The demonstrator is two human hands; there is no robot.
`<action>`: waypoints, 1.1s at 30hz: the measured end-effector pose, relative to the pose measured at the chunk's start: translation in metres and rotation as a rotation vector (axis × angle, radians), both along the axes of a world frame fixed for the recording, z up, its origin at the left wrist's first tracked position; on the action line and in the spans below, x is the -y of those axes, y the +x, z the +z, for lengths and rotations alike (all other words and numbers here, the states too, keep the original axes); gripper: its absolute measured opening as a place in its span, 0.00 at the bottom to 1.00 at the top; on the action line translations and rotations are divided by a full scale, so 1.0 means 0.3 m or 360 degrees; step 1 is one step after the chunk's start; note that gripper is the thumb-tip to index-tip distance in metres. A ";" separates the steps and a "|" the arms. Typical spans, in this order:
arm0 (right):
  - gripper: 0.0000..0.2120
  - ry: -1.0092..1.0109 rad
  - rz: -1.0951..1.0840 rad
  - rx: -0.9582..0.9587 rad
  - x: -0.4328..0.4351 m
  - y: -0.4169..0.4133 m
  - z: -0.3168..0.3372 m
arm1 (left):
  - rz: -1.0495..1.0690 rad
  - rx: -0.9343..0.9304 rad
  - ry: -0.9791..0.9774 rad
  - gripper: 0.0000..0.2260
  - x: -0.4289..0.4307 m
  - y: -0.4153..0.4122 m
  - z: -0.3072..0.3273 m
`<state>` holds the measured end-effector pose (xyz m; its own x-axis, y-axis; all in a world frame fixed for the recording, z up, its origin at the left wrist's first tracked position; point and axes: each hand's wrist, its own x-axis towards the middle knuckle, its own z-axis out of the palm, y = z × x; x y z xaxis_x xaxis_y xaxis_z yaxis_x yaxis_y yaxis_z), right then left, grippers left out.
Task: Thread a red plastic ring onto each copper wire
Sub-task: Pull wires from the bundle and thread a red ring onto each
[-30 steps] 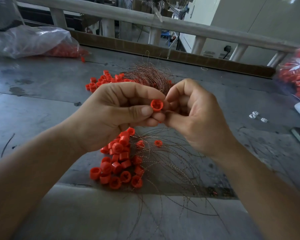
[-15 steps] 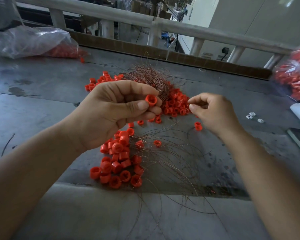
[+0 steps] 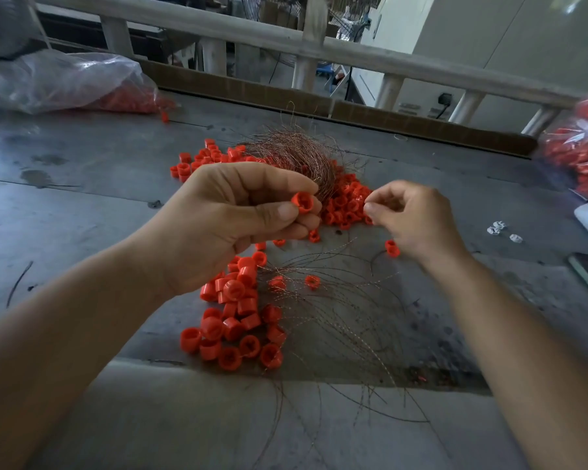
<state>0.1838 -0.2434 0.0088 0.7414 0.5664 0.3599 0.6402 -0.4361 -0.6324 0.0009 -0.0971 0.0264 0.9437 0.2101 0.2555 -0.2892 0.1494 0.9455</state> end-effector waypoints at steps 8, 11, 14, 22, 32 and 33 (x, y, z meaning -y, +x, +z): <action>0.05 0.0648 0.0536 -0.1198 0.014 -0.132 0.112 | 0.0085 -0.0085 0.0092 0.12 0.004 0.003 -0.005; 0.07 0.0622 0.0688 -0.1330 0.004 -0.173 0.120 | 0.0131 -0.0127 0.0133 0.13 0.005 0.003 -0.008; 0.06 0.0605 0.0815 -0.1371 0.000 -0.192 0.116 | 0.0141 -0.0140 0.0145 0.13 0.009 0.003 -0.007; 0.06 0.0573 0.0891 -0.1363 -0.004 -0.198 0.112 | 0.0152 -0.0158 0.0155 0.12 0.013 0.005 -0.003; 0.08 0.0583 0.0848 -0.1444 -0.004 -0.211 0.116 | 0.0137 -0.0153 0.0158 0.13 0.018 0.006 0.000; 0.08 0.0571 0.0843 -0.1432 -0.005 -0.211 0.114 | 0.0136 -0.0150 0.0157 0.13 0.019 0.005 -0.001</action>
